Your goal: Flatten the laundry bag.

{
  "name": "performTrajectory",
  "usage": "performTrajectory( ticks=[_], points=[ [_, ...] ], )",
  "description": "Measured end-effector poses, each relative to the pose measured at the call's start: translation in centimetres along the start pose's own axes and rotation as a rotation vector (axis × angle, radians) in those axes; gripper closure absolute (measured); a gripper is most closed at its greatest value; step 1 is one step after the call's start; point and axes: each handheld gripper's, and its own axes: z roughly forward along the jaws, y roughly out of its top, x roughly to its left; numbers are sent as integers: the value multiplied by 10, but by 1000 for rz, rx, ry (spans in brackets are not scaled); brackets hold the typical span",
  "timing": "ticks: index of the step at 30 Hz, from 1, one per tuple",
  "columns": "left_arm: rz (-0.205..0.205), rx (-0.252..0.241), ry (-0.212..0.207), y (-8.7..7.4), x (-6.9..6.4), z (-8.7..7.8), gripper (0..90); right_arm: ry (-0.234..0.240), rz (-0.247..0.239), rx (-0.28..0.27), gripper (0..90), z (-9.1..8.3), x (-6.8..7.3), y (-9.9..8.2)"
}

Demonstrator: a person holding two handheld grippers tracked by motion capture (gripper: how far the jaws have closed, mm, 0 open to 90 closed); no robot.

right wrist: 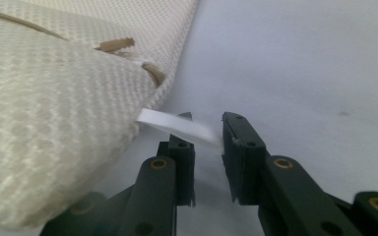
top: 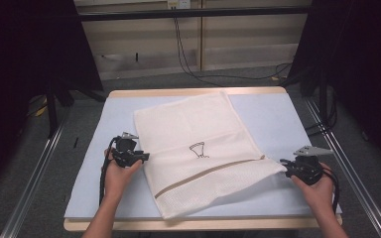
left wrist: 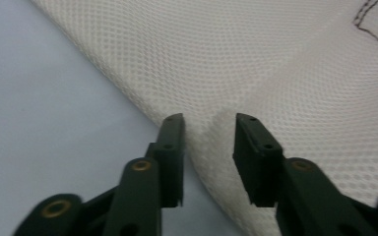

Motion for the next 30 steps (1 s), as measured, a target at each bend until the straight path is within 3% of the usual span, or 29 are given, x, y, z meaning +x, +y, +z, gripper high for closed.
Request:
performTrajectory(
  ticks=[4, 7, 8, 11, 15, 17, 19, 24, 30],
  points=[
    [-35, -18, -9, -6, -4, -8, 462, -7, 2, -19, 743, -6, -8, -2],
    [-62, -17, -56, -12, -8, -7, 443, -16, 11, -35, 736, -9, -11, -3],
    [-48, 1, -66, -13, -8, -8, 443, -23, 18, -35, 734, -10, -12, -3],
    [-61, 14, -63, -20, -11, -7, 428, -18, 37, -75, 716, -13, -14, -2],
    [-89, 49, -75, -26, -17, -6, 431, 6, 8, -96, 676, -13, -5, 6],
    [-57, 46, -34, -27, -23, -4, 444, 27, -2, -92, 659, -10, 0, 8],
    [-58, 48, -18, -26, -26, -4, 466, 51, -4, -81, 644, -5, 4, 9],
    [-66, 45, -10, -27, -25, -5, 613, 84, -28, -37, 641, 4, 14, 11],
    [-74, 62, -41, -24, -30, -2, 832, 112, -24, 16, 658, 13, 19, 9]
  ],
)
